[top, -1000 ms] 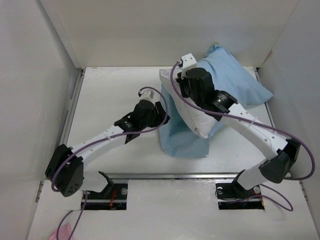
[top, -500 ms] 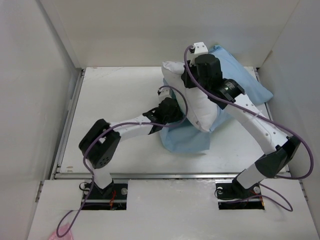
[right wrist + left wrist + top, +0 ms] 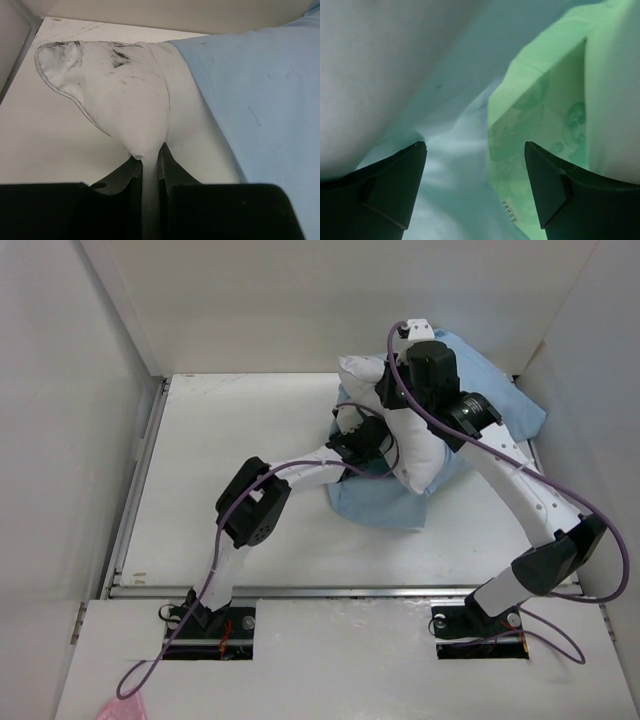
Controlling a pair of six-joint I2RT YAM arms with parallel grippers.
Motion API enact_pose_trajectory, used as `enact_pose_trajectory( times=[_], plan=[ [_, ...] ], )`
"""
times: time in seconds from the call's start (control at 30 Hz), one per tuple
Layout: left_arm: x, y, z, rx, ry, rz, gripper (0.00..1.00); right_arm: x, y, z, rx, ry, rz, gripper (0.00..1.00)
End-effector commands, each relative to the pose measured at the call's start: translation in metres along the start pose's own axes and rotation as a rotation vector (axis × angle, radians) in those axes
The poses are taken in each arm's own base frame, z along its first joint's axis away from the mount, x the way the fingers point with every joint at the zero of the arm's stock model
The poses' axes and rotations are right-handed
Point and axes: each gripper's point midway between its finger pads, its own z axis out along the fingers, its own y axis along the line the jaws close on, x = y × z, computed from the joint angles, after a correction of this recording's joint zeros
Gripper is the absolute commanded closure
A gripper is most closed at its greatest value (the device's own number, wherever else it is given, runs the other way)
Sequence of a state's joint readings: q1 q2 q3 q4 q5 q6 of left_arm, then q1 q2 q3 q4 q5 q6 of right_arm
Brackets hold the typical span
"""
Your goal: Put the pillow into the pillowcase
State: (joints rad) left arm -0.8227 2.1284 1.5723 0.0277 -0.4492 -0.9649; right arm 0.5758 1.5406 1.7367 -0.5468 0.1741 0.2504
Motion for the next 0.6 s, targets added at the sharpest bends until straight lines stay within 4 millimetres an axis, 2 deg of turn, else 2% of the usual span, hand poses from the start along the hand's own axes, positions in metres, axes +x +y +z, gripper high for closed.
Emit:
enact_pose_trajectory(
  times=[0.0,0.03,0.07,0.1,0.2,0.3,0.33,0.37,0.4,0.43,0.47,0.5,0.57],
  plan=[
    [0.003,0.035,0.02,-0.174,0.017,-0.016,0.22,-0.078,0.065,-0.073,-0.3,-0.222,0.097,1.0],
    [0.008,0.049,0.026,-0.211,0.029,-0.004,0.21,-0.078,0.065,-0.073,-0.3,-0.222,0.097,1.0],
    [0.005,0.054,0.028,-0.225,0.028,-0.014,0.15,-0.085,0.065,-0.084,-0.308,-0.245,0.1,1.0],
    [0.011,0.06,0.03,-0.242,0.037,-0.004,0.07,-0.086,0.061,-0.083,-0.299,-0.248,0.102,1.0],
    [0.011,0.076,0.034,-0.304,0.036,0.01,0.0,-0.098,0.062,-0.103,-0.324,-0.291,0.105,1.0],
    [0.014,0.08,0.039,-0.316,0.035,0.032,0.0,-0.103,0.065,-0.116,-0.354,-0.314,0.114,1.0],
    [0.013,0.085,0.037,-0.335,0.032,0.043,0.04,-0.104,0.065,-0.116,-0.354,-0.314,0.114,1.0],
    [0.011,0.091,0.038,-0.351,0.034,0.044,0.14,-0.106,0.063,-0.12,-0.347,-0.326,0.117,1.0],
    [0.011,0.098,0.039,-0.362,0.044,0.041,0.17,-0.107,0.061,-0.119,-0.337,-0.329,0.119,1.0],
    [0.02,0.099,0.04,-0.342,0.083,0.06,0.21,-0.111,0.059,-0.126,-0.332,-0.345,0.123,1.0],
    [0.018,0.104,0.041,-0.339,0.089,0.056,0.28,-0.114,0.057,-0.131,-0.327,-0.364,0.127,1.0],
    [0.023,0.115,0.036,-0.346,0.097,0.077,0.42,-0.114,0.056,-0.13,-0.319,-0.367,0.129,1.0],
    [0.022,0.115,0.033,-0.331,0.088,0.068,0.5,-0.117,0.051,-0.138,-0.314,-0.381,0.131,1.0]
  ],
)
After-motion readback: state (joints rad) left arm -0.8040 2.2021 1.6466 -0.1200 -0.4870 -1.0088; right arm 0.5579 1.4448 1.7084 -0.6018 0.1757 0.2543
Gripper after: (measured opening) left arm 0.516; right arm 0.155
